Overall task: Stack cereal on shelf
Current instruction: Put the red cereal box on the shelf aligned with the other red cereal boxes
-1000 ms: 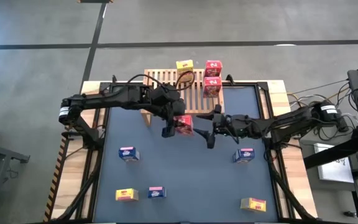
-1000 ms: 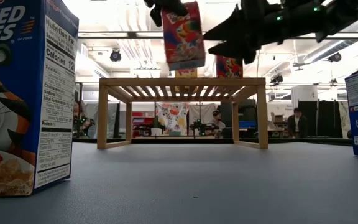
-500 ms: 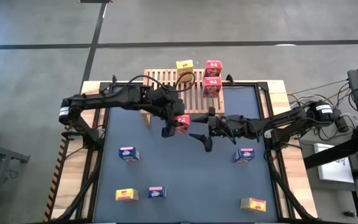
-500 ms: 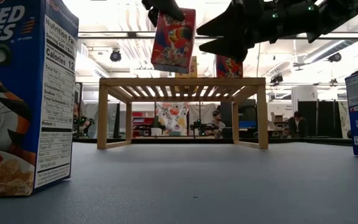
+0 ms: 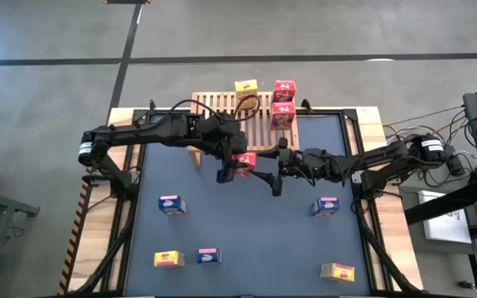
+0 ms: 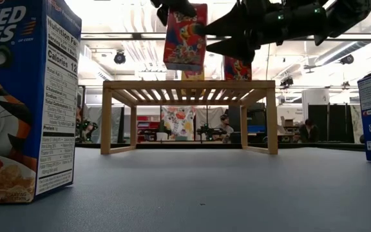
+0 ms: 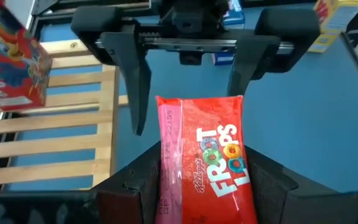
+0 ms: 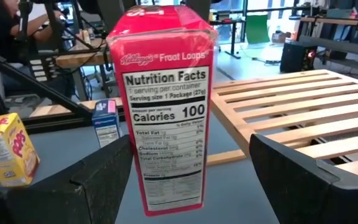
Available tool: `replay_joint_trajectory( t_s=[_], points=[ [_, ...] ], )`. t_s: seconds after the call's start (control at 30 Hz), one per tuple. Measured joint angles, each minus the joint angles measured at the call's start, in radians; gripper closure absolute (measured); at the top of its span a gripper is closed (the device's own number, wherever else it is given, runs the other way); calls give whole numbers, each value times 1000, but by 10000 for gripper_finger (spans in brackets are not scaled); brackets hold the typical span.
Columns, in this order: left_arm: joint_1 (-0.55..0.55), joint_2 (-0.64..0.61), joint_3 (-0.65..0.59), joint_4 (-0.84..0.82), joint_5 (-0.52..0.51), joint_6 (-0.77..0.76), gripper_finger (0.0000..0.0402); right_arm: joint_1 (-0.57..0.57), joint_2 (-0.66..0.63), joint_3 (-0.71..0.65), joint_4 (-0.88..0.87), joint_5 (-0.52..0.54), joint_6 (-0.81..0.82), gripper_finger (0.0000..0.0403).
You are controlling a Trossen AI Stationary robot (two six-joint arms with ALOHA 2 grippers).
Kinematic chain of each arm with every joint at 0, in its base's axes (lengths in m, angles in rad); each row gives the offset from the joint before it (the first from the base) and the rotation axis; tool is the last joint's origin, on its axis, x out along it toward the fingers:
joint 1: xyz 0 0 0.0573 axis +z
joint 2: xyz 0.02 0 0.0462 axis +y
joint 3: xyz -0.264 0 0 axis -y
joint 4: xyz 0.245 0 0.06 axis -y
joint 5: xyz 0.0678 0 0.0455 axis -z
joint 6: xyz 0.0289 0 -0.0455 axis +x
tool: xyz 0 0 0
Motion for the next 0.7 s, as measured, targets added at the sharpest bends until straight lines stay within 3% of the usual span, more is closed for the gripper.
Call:
replay_joint_trajectory(
  t_s=[0.57,0.7],
  points=[
    [-4,0,0,65,56,23,248,-3,0,0,28,-72,-24,106],
    [-3,0,0,65,53,23,248,-3,0,0,28,-73,-27,129]
  ],
)
